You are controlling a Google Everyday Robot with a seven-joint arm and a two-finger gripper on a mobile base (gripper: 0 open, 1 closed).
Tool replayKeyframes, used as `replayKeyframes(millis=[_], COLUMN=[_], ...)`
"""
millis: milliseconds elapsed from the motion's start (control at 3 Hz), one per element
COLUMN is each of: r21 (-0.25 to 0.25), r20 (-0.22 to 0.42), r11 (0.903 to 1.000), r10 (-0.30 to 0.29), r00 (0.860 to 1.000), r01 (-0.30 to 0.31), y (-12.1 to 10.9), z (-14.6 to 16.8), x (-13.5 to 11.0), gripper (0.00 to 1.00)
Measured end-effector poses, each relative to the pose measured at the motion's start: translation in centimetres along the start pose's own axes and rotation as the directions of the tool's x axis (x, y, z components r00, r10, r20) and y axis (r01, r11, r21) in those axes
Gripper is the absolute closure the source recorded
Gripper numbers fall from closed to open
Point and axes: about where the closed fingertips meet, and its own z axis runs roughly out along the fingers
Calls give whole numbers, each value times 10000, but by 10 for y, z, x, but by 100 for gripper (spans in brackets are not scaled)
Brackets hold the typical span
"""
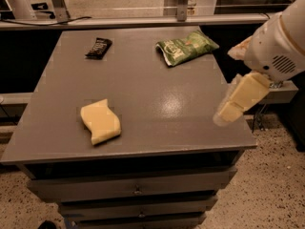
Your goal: Move sponge near rxbar chocolate
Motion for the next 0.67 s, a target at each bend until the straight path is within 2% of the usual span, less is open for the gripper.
replayKeyframes(millis=[333,667], r21=[-839,-1778], r20=[1960,3609], r11=[9958,9837], r10=[535,915], r00=[9791,9281], r01=[-376,-278], y=[16,45], z=[35,60], x=[-53,-108], gripper=[0,0])
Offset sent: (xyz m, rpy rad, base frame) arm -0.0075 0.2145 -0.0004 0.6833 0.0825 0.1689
